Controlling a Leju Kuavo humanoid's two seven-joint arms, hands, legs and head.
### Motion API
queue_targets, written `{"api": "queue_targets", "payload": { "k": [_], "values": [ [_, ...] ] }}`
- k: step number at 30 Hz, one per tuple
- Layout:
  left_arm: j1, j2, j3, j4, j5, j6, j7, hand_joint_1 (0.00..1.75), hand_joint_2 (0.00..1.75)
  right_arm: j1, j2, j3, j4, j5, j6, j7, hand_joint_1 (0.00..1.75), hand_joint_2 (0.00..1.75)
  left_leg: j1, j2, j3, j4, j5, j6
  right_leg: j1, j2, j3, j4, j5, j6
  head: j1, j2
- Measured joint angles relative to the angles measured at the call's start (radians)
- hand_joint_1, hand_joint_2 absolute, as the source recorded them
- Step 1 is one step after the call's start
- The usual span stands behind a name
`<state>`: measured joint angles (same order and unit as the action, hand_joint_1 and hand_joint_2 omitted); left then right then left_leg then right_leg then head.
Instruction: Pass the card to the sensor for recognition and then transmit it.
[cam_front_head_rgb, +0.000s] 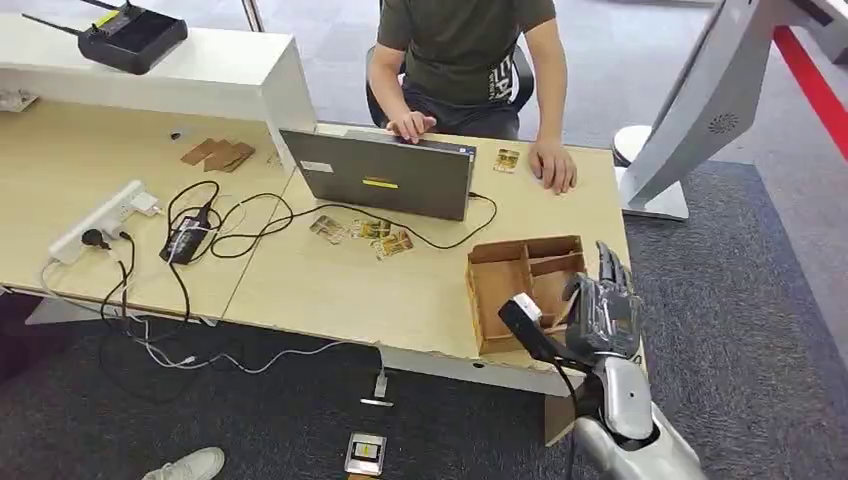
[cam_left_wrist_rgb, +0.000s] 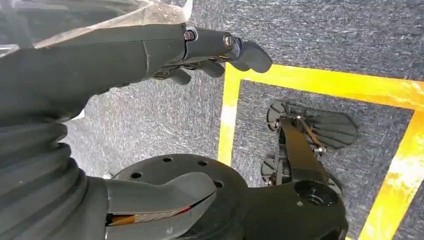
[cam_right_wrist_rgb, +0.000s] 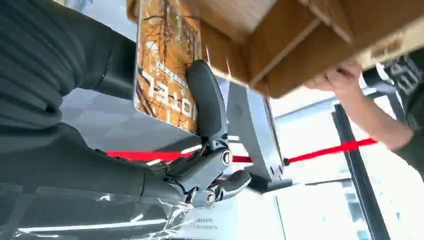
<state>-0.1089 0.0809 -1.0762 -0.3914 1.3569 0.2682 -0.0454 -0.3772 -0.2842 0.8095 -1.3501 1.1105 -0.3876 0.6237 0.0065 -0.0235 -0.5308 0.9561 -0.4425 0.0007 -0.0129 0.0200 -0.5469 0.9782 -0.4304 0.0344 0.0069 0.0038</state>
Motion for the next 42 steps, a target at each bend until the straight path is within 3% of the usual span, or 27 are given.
{"api": "queue_targets", "payload": {
  "k": [8, 17, 24, 34, 42],
  "values": [
    [-0.003, 0.000, -0.007, 0.000, -0.003, 0.000, 0.006, 0.00, 1.75, 0.004, -0.006, -0.014, -0.089, 0.021, -0.002, -0.004, 1.64, 1.75, 0.000, 0.000, 0.000, 0.000, 0.000, 0.000, 0.000, 0.000, 0.000, 0.000, 0.000, 0.000, 0.000, 0.000],
    [-0.025, 0.000, -0.023, -0.003, -0.038, 0.000, 0.054, 0.00, 1.75, -0.044, 0.025, -0.011, -0.097, -0.022, 0.020, -0.077, 1.75, 1.75, 0.000, 0.000, 0.000, 0.000, 0.000, 0.000, 0.000, 0.000, 0.000, 0.001, 0.000, 0.000, 0.000, 0.000],
    [-0.051, 0.000, -0.035, -0.012, -0.077, 0.000, 0.088, 0.00, 1.75, -0.188, 0.096, 0.044, -0.025, 0.079, 0.084, -0.114, 1.75, 1.75, 0.000, -0.001, 0.000, 0.000, 0.001, -0.001, 0.000, 0.000, 0.000, 0.001, 0.000, 0.000, 0.000, 0.000],
    [-0.077, -0.009, -0.053, -0.015, -0.133, -0.019, 0.119, 0.00, 1.75, -0.363, 0.166, 0.105, 0.141, 0.158, 0.149, -0.089, 1.75, 1.75, 0.000, -0.001, -0.001, 0.000, 0.001, -0.001, 0.000, 0.000, 0.000, 0.001, 0.000, 0.000, 0.000, 0.000],
    [-0.087, -0.023, -0.055, -0.014, -0.180, -0.037, 0.122, 0.00, 1.75, -0.438, 0.188, 0.134, 0.239, 0.302, 0.124, -0.063, 1.75, 1.75, 0.000, -0.001, -0.001, 0.000, 0.001, -0.001, 0.000, 0.000, 0.000, 0.001, 0.000, 0.000, 0.000, 0.000]
  ]
}}
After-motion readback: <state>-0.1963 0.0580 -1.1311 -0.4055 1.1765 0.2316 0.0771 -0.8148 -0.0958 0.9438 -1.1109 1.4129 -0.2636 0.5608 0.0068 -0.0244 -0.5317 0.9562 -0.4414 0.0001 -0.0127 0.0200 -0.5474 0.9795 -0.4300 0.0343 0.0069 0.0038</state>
